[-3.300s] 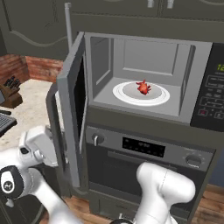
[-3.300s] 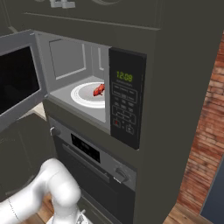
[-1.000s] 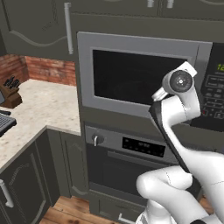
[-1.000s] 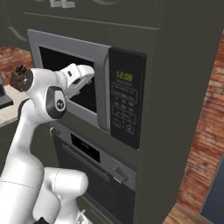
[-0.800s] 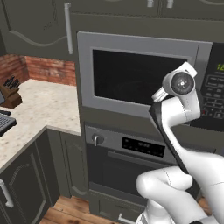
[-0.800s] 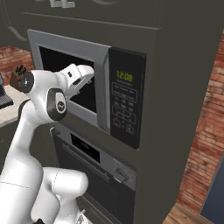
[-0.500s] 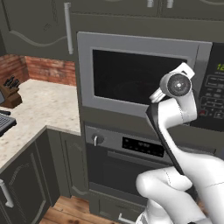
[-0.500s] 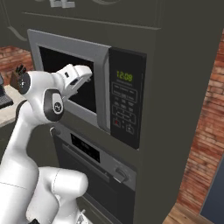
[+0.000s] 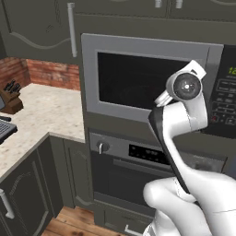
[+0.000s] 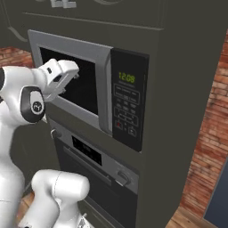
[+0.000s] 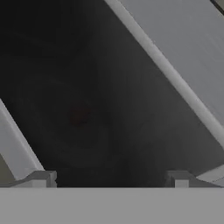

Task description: Transport the fish from the fridge to the microwave and turn on the microwave.

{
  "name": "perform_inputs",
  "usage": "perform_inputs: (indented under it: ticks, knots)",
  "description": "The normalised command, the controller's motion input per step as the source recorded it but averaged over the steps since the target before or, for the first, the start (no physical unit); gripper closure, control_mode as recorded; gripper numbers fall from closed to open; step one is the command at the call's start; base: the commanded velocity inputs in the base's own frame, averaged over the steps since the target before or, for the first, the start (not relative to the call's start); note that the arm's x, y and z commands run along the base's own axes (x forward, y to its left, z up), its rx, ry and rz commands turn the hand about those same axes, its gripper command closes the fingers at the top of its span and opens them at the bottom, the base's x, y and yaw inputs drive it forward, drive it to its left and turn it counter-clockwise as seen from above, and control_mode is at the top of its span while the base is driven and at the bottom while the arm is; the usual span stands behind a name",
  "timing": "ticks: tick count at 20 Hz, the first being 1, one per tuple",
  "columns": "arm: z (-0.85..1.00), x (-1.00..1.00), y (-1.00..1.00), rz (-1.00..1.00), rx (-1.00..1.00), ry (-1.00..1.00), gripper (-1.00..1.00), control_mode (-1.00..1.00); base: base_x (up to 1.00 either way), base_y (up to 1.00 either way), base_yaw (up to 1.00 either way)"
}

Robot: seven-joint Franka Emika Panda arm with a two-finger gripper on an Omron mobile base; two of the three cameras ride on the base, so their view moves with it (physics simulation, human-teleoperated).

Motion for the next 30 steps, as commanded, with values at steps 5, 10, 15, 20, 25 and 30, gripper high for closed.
perform_inputs:
  ticks: [5, 10, 15, 20, 25, 30]
  knots:
    - [-0.01, -1.0, 0.0, 0.0, 0.0, -0.02, -1.0, -1.0, 0.0, 0.0, 0.0]
    - [0.0, -1.0, 0.0, 0.0, -0.01, -0.16, -1.0, -1.0, 0.0, 0.0, 0.0]
    - [0.0, -0.89, -0.02, 0.0, -0.01, -0.12, -1.0, -1.0, 0.0, 0.0, 0.0]
    - [-0.13, -0.56, -0.39, 0.0, 0.0, -0.14, -1.0, -1.0, 0.0, 0.0, 0.0]
    - [-0.47, -0.15, -0.65, 0.0, 0.05, -0.15, -1.0, -1.0, 0.0, 0.0, 0.0]
    - [-0.41, -0.03, -0.64, 0.0, 0.11, -0.09, -1.0, -1.0, 0.0, 0.0, 0.0]
